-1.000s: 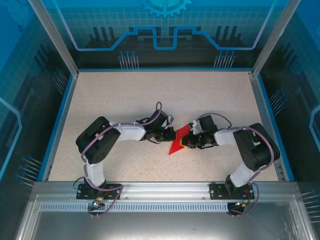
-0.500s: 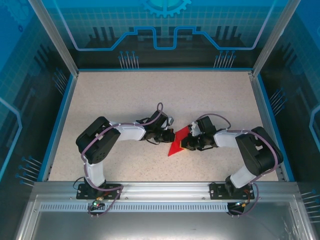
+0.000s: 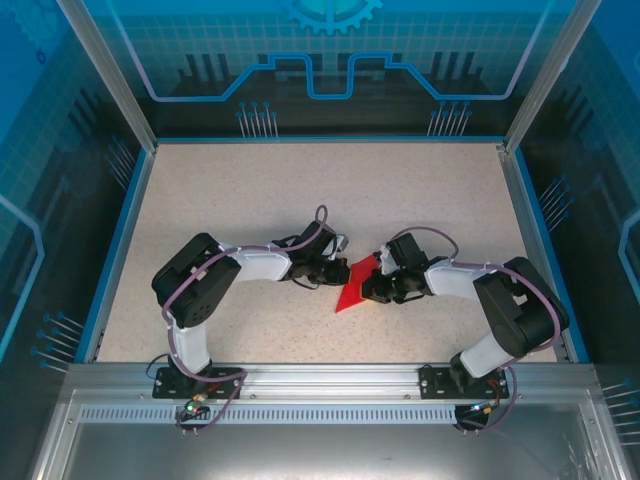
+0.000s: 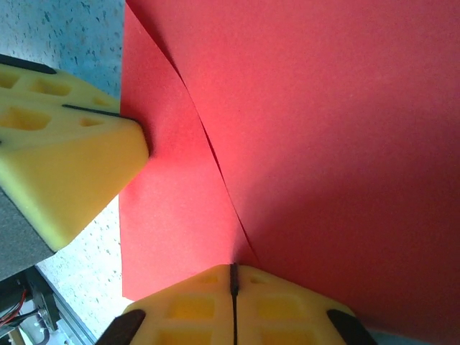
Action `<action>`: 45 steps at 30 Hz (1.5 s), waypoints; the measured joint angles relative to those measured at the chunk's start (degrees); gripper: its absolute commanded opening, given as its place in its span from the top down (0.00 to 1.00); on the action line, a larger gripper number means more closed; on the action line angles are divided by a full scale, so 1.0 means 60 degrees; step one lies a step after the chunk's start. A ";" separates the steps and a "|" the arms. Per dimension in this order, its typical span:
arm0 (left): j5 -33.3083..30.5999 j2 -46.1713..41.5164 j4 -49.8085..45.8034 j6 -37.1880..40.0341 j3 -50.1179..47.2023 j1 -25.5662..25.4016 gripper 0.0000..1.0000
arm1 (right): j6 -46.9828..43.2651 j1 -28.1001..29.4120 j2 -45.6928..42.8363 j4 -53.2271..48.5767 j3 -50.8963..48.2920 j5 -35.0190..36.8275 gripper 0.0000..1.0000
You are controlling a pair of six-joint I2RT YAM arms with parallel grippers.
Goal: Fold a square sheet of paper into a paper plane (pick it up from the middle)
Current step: Fold the wing for the fifth time at the center of the table.
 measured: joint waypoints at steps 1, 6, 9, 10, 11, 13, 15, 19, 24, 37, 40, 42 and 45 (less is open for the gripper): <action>0.0007 0.0000 -0.0007 0.0062 0.0000 0.0000 0.96 | 0.0000 0.0000 0.0011 0.0011 0.0004 -0.0004 0.96; 0.0109 0.0000 -0.0222 0.0310 0.0098 -0.0004 0.96 | 0.0000 0.0000 0.0084 0.0113 0.0004 -0.0069 0.97; 0.0175 0.0000 -0.0339 0.0404 0.0211 -0.0047 0.96 | -0.0004 0.0000 0.0084 0.0113 0.0004 -0.0069 0.98; 0.0178 0.0000 -0.0386 0.0437 0.0255 -0.0066 0.95 | -0.0004 0.0000 0.0084 0.0113 0.0004 -0.0069 0.98; 0.0182 0.0000 -0.0437 0.0492 0.0299 -0.0098 0.95 | -0.0004 0.0000 0.0084 0.0113 0.0004 -0.0073 0.98; 0.0211 0.0000 -0.0539 0.0535 0.0390 -0.0164 0.95 | -0.0004 0.0000 0.0084 0.0131 0.0004 -0.0080 0.98; 0.0240 0.0000 -0.0637 0.0579 0.0477 -0.0233 0.95 | -0.0007 0.0000 0.0084 0.0146 0.0000 -0.0098 0.99; 0.0244 0.0000 -0.0780 0.0667 0.0561 -0.0339 0.95 | -0.0055 -0.0004 0.0084 0.0186 -0.0018 -0.0106 0.99; 0.0248 0.0000 -0.0871 0.0736 0.0561 -0.0433 0.94 | -0.0106 -0.0066 0.0080 0.0419 -0.0149 -0.0219 0.99; 0.0557 0.0000 -0.0805 -0.0047 0.0561 -0.0474 0.93 | -0.0229 -0.0120 -0.0062 0.0790 -0.0426 -0.0288 1.00; 0.0557 0.0000 -0.0637 -0.0299 0.0561 -0.0484 0.94 | -0.0251 -0.0127 -0.0102 0.0845 -0.0484 -0.0284 1.00; 0.0554 0.0000 -0.0488 -0.0517 0.0561 -0.0488 0.94 | -0.0251 -0.0131 -0.0146 0.0903 -0.0539 -0.0284 1.00; 0.0481 0.0000 -0.0321 -0.0787 0.0546 -0.0484 0.94 | -0.0248 -0.0193 -0.0226 0.0994 -0.0656 -0.0288 1.00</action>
